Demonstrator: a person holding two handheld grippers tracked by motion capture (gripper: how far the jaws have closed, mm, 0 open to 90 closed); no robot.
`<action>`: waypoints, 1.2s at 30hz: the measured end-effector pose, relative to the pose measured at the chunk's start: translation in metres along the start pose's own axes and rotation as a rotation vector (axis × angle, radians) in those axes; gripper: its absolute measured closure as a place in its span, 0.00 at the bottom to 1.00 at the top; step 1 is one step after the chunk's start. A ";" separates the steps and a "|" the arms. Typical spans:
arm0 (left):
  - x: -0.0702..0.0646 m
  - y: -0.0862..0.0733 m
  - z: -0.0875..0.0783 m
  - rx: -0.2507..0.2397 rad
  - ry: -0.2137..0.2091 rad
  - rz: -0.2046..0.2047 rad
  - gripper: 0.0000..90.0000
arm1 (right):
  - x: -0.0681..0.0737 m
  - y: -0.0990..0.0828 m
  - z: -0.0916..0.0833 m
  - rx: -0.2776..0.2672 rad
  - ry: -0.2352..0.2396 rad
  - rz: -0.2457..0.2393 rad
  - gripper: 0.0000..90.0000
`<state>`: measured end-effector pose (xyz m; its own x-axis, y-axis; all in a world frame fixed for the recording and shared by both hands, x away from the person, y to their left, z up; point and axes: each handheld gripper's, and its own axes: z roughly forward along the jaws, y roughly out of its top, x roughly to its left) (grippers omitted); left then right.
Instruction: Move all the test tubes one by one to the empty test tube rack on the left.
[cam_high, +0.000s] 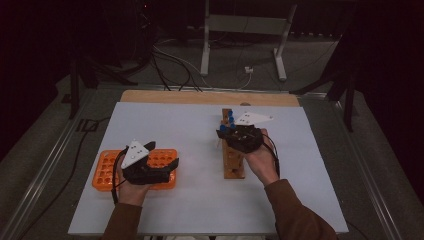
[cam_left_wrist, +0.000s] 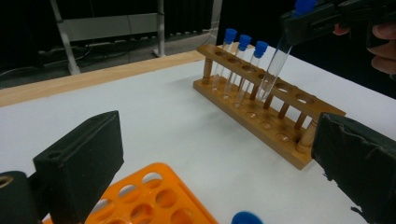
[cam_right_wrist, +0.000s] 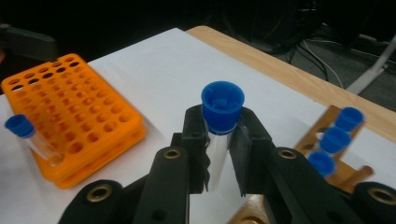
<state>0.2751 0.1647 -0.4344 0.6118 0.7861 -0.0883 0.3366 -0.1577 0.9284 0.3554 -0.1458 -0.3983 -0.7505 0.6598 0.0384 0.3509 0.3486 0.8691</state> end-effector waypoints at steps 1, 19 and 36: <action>-0.001 0.001 0.001 0.001 -0.003 0.003 0.04 | 0.002 0.001 0.001 0.004 0.003 -0.004 0.85; -0.014 0.011 0.014 0.021 -0.002 0.050 0.09 | 0.040 0.020 0.017 -0.009 0.120 -0.022 0.85; -0.027 0.017 0.022 0.003 -0.018 0.106 0.54 | 0.063 0.029 0.028 -0.027 0.216 -0.019 0.85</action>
<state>0.2802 0.1281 -0.4238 0.6564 0.7544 0.0038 0.2714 -0.2409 0.9319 0.3341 -0.0756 -0.3845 -0.8605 0.4942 0.1239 0.3225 0.3401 0.8833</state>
